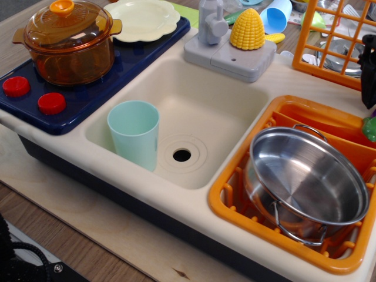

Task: Put eggplant into pan

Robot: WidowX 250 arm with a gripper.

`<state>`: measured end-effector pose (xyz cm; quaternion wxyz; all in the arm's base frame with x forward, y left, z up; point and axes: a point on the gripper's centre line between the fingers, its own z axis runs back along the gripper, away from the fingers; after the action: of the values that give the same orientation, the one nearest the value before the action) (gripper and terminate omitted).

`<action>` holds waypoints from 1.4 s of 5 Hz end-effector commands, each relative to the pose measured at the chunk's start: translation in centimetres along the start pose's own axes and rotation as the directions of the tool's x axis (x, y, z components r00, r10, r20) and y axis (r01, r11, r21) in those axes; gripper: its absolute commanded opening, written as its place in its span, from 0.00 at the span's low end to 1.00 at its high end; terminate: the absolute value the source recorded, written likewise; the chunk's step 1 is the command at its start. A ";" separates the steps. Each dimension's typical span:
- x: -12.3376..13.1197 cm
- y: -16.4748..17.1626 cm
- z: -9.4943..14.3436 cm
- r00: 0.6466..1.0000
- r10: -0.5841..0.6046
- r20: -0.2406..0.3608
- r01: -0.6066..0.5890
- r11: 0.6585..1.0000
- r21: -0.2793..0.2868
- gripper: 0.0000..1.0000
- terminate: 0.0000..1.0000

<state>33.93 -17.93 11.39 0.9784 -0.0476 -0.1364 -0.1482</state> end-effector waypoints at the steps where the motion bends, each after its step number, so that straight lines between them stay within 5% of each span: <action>1: 0.7 -0.1 0.4 0.988 -0.062 0.141 0.066 0.998 -0.023 1.00 0.00; 2: 1.0 0.0 0.2 0.987 -0.087 0.139 0.090 0.996 -0.019 1.00 0.00; 3: 0.9 -0.4 0.4 0.988 -0.091 0.123 0.093 0.996 -0.008 0.00 0.00; 5: 2.3 -1.4 4.2 0.993 -0.115 -0.016 0.116 0.991 0.071 0.00 0.00; 7: 0.6 -0.6 7.2 0.993 -0.107 -0.058 0.113 0.989 0.099 0.00 0.00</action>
<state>31.19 -16.70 15.66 0.9765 0.0304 -0.0901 -0.1932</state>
